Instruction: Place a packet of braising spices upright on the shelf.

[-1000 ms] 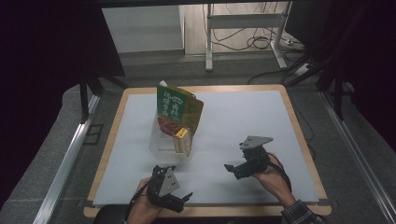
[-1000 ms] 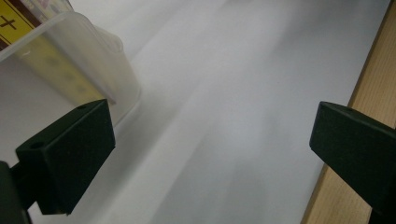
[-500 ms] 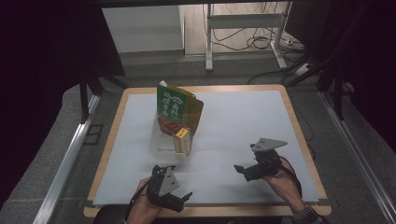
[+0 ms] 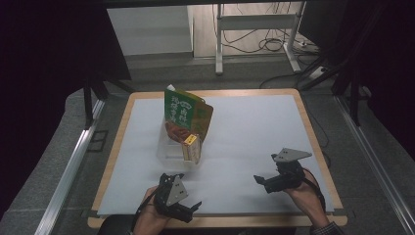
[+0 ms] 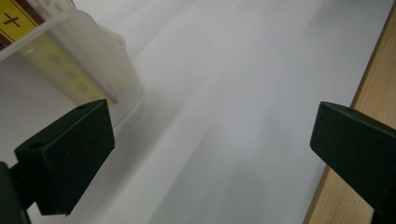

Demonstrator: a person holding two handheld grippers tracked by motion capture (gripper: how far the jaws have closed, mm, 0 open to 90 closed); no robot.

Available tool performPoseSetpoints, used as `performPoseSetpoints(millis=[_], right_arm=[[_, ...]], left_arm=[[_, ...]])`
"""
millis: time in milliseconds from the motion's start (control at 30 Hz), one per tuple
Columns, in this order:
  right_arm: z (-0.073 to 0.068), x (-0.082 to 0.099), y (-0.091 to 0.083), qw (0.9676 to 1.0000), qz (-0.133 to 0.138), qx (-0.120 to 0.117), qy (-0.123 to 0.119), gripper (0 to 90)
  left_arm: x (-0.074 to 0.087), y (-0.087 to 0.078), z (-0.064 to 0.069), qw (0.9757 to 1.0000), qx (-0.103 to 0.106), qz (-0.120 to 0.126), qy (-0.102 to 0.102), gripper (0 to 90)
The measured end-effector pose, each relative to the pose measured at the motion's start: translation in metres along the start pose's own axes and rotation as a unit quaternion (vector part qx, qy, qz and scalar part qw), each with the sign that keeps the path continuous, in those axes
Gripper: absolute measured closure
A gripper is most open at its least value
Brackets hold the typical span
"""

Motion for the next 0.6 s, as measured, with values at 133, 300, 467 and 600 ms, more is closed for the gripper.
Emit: performPoseSetpoints(millis=[133, 300, 467, 600], right_arm=[[0.001, 0.004, -0.004, 1.0000, 0.001, 0.005, 0.000, 0.0], [0.003, 0.009, -0.008, 0.9999, 0.002, 0.012, 0.001, 0.0], [0.004, 0.015, -0.013, 0.9999, 0.002, 0.015, 0.005, 0.0], [0.005, 0.019, -0.016, 0.9998, 0.001, 0.017, 0.008, 0.0]], left_arm=[[0.000, 0.000, 0.000, 1.0000, -0.001, 0.000, 0.000, 0.0], [0.000, 0.000, -0.001, 1.0000, -0.001, -0.002, 0.002, 0.0], [0.001, 0.000, -0.001, 1.0000, -0.001, -0.004, 0.002, 0.0], [0.001, 0.001, 0.000, 1.0000, 0.000, -0.003, 0.000, 0.0]])
Point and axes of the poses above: each handheld gripper's, and its own axes: y roughly forward along the jaws, x roughly out of its underside, z roughly to its right, the point moved 4 cm from there along y, roughly forward along the jaws, and after that the axes turned 5 degrees about -y, right-handed, at the moved point
